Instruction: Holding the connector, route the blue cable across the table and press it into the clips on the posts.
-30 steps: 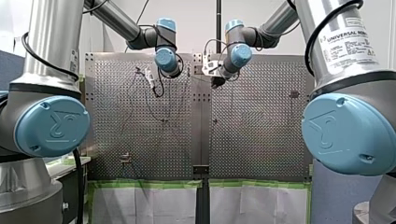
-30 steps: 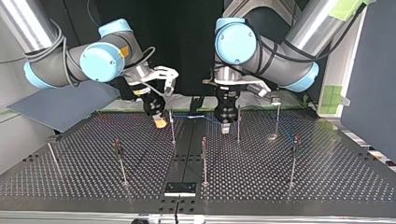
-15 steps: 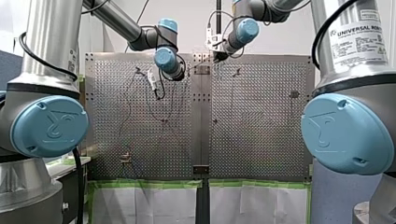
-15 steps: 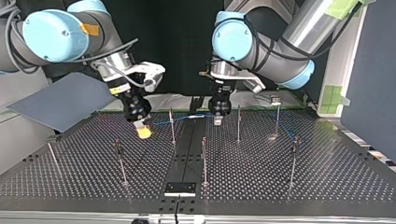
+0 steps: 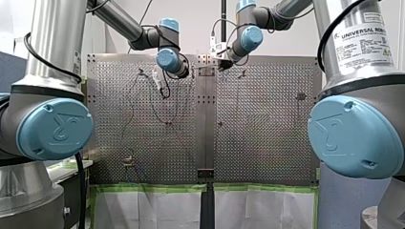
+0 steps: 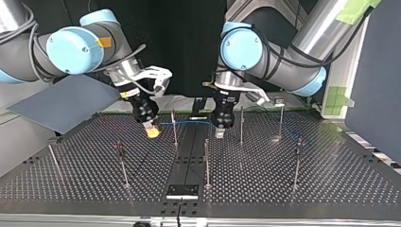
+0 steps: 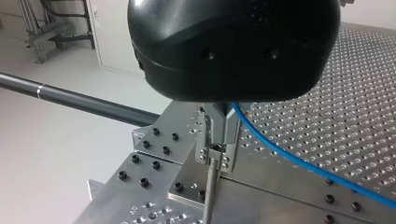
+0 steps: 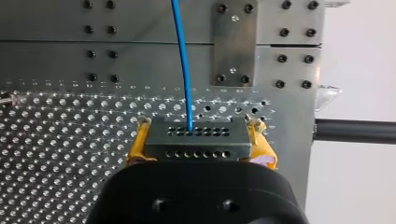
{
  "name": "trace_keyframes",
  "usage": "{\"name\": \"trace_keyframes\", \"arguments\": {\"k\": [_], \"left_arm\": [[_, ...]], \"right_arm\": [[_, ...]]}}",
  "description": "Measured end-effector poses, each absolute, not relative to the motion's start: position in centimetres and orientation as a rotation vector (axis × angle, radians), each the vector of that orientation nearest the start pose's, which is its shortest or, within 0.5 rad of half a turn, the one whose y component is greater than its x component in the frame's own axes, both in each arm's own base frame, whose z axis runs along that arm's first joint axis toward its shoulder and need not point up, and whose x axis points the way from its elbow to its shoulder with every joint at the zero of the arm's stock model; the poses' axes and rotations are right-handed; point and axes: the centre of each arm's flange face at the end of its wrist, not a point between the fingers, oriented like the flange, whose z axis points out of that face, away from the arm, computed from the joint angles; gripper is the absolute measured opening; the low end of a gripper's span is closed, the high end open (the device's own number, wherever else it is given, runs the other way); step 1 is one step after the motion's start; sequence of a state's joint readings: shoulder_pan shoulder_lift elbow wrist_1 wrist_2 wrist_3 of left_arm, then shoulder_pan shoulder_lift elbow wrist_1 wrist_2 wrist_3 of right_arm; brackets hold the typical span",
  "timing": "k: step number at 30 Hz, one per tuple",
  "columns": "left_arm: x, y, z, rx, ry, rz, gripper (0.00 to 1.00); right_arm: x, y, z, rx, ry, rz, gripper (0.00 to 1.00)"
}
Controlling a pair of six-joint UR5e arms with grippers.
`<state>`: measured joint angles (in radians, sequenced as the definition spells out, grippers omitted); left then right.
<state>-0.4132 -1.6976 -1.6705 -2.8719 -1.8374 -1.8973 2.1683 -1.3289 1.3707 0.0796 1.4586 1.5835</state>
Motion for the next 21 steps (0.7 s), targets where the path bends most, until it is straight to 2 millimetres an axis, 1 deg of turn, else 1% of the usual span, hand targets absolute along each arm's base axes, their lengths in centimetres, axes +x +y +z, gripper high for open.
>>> {"name": "trace_keyframes", "arguments": {"k": [4, 6, 11, 16, 18, 21], "left_arm": [[45.8, -31.2, 38.8, -0.138, 1.554, -0.38, 0.0], [46.2, -31.0, 38.6, -0.141, 1.55, -0.376, 0.0], [47.4, -30.5, 39.4, -0.148, 1.517, -0.378, 0.0], [48.3, -29.9, 40.4, -0.144, 1.495, -0.388, 0.0], [48.7, -29.7, 40.4, -0.141, 1.493, -0.389, 0.0], [49.4, -29.5, 39.8, -0.135, 1.504, -0.385, 0.0]], "right_arm": [[44.7, -40.1, 44.4, 1.825, -0.867, 1.631, 0.0], [44.9, -40.3, 44.2, 1.829, -0.868, 1.629, 0.0], [45.2, -40.6, 43.4, 1.844, -0.863, 1.627, 0.0], [45.5, -40.9, 43.5, 1.843, -0.857, 1.633, 0.0], [45.6, -41.2, 43.4, 1.843, -0.856, 1.633, 0.0], [45.9, -41.5, 43.2, 1.844, -0.855, 1.635, 0.0]]}}
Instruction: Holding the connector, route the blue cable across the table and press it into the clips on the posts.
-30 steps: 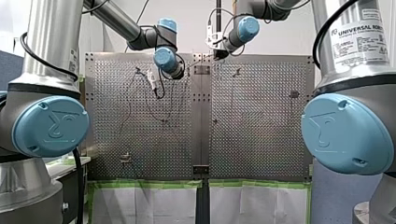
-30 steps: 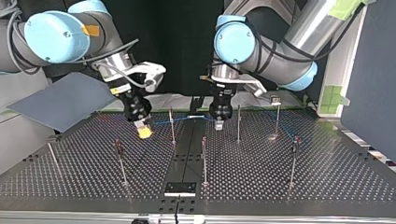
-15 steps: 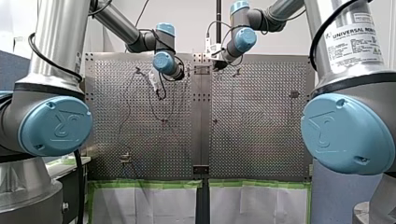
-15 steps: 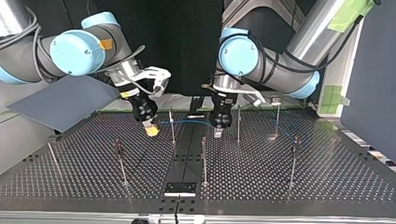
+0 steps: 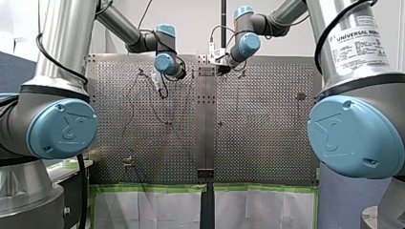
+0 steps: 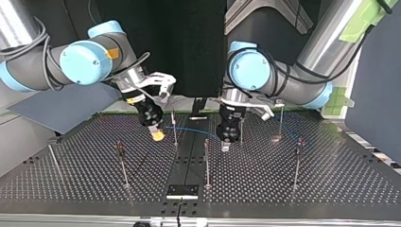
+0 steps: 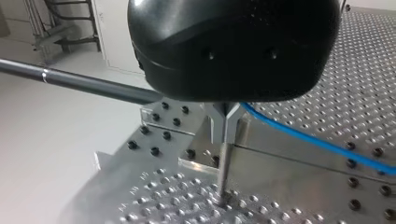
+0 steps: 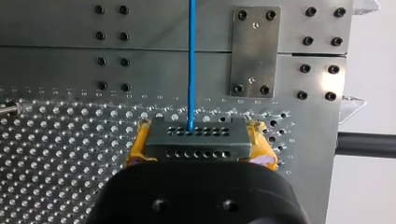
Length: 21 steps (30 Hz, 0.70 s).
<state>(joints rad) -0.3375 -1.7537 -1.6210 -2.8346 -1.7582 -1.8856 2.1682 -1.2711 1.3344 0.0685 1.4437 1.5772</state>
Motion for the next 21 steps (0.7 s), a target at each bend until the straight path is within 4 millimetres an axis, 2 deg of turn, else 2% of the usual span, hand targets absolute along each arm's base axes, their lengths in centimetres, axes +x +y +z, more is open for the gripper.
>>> {"name": "trace_keyframes", "arguments": {"k": [5, 14, 21], "left_arm": [[50.7, -29.2, 38.4, -0.128, 1.511, -0.372, 0.0], [52.2, -28.0, 39.2, -0.136, 1.481, -0.376, 0.0], [53.4, -27.3, 39.4, -0.128, 1.473, -0.383, 0.0]], "right_arm": [[46.2, -42.0, 43.3, 1.84, -0.852, 1.643, 0.0], [46.0, -42.9, 44.0, 1.822, -0.848, 1.651, 0.0], [45.8, -43.6, 43.4, 1.831, -0.85, 1.647, 0.0]]}}
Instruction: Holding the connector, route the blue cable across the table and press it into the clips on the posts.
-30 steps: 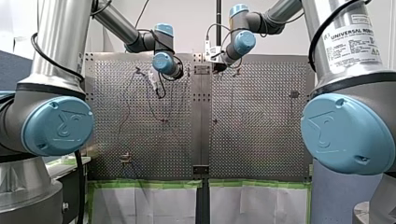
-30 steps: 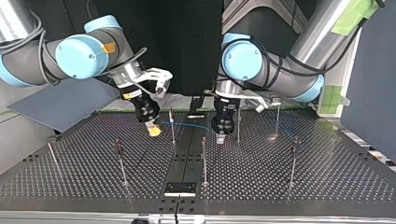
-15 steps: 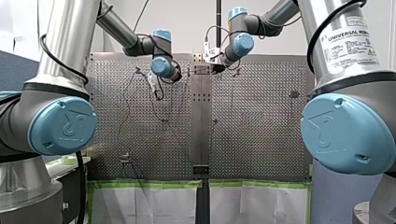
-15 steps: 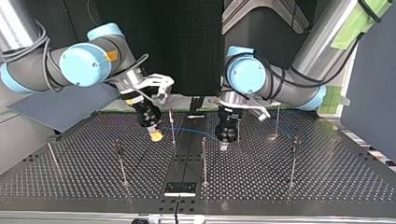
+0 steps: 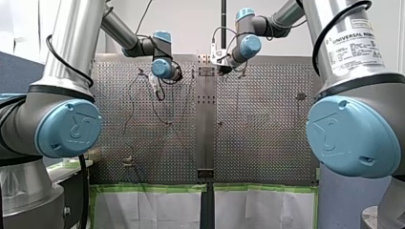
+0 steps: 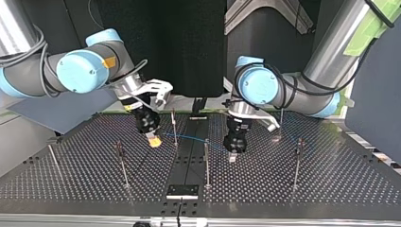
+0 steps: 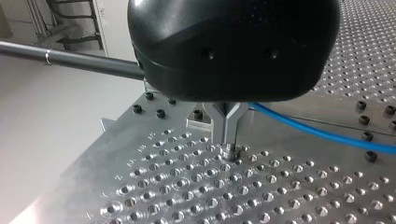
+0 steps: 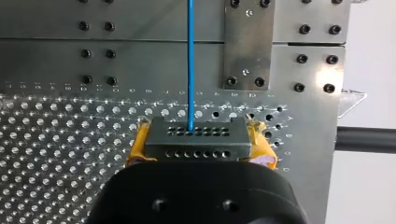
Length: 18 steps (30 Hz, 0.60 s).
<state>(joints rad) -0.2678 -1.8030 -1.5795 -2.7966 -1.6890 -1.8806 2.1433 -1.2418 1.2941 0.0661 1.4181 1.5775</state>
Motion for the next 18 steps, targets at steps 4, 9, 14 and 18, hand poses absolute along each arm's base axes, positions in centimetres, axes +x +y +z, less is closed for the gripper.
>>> {"name": "trace_keyframes", "arguments": {"k": [4, 9, 14, 18], "left_arm": [[54.7, -27.1, 39.0, -0.124, 1.483, -0.381, 0.0], [56.3, -27.0, 38.6, -0.115, 1.49, -0.386, 0.0], [57.9, -26.7, 38.6, -0.115, 1.489, -0.386, 0.0], [58.6, -26.3, 39.2, -0.115, 1.476, -0.39, 0.0]], "right_arm": [[45.9, -44.2, 42.9, 1.837, -0.852, 1.646, 0.0], [46.2, -45.1, 42.9, 1.831, -0.849, 1.65, 0.0], [46.5, -46.3, 42.8, 1.822, -0.846, 1.654, 0.0], [46.5, -47.5, 42.3, 1.819, -0.853, 1.647, 0.0]]}}
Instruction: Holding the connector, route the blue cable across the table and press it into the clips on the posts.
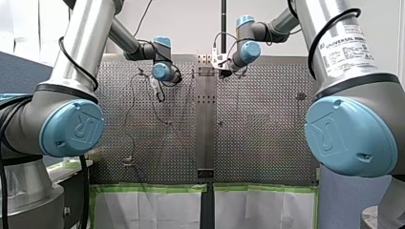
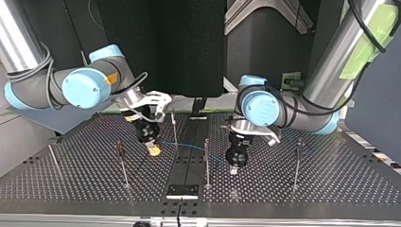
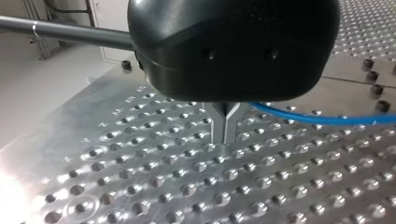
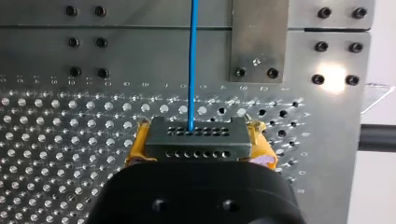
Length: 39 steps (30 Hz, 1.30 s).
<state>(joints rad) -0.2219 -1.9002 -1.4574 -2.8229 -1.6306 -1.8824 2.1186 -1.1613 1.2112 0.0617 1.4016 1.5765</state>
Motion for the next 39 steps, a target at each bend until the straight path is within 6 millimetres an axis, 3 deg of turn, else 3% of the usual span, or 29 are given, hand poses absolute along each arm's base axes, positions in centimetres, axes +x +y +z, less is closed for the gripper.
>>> {"name": "trace_keyframes", "arguments": {"k": [5, 10, 22, 23, 24, 26, 27, 28, 29, 31, 32, 39], "left_arm": [[59.5, -25.6, 39.5, -0.12, 1.466, -0.391, 0.0], [60.5, -25.3, 38.6, -0.124, 1.483, -0.382, 0.0], [60.8, -25.0, 38.4, -0.128, 1.487, -0.376, 0.0], [60.8, -25.0, 38.4, -0.128, 1.487, -0.376, 0.12], [60.8, -25.0, 38.4, -0.127, 1.488, -0.376, 0.12], [60.7, -25.1, 38.3, -0.126, 1.49, -0.372, 0.36], [60.7, -25.1, 38.3, -0.127, 1.492, -0.368, 0.36], [60.6, -25.2, 38.3, -0.129, 1.496, -0.361, 0.57], [60.5, -25.2, 38.2, -0.13, 1.5, -0.354, 0.69], [60.3, -25.2, 38.1, -0.134, 1.513, -0.333, 0.69], [60.2, -25.2, 38.0, -0.135, 1.519, -0.322, 0.98], [58.9, -25.0, 38.0, -0.126, 1.573, -0.262, 1.0]], "right_arm": [[46.6, -48.6, 41.3, 1.824, -0.862, 1.639, 0.0], [46.3, -49.3, 41.5, 1.813, -0.861, 1.643, 0.0], [45.5, -50.3, 41.7, 1.803, -0.862, 1.645, 0.0], [45.5, -50.3, 41.7, 1.803, -0.861, 1.646, 0.0], [45.5, -50.3, 41.7, 1.804, -0.86, 1.647, 0.0], [45.5, -50.3, 41.7, 1.806, -0.858, 1.648, 0.0], [45.5, -50.3, 41.7, 1.807, -0.858, 1.648, 0.0], [45.5, -50.3, 41.7, 1.807, -0.858, 1.649, 0.0], [45.5, -50.3, 41.7, 1.808, -0.857, 1.649, 0.0], [45.5, -50.3, 41.7, 1.81, -0.855, 1.65, 0.0], [45.5, -50.3, 41.7, 1.81, -0.854, 1.65, 0.0], [45.5, -50.3, 41.7, 1.812, -0.849, 1.648, 0.0]]}}
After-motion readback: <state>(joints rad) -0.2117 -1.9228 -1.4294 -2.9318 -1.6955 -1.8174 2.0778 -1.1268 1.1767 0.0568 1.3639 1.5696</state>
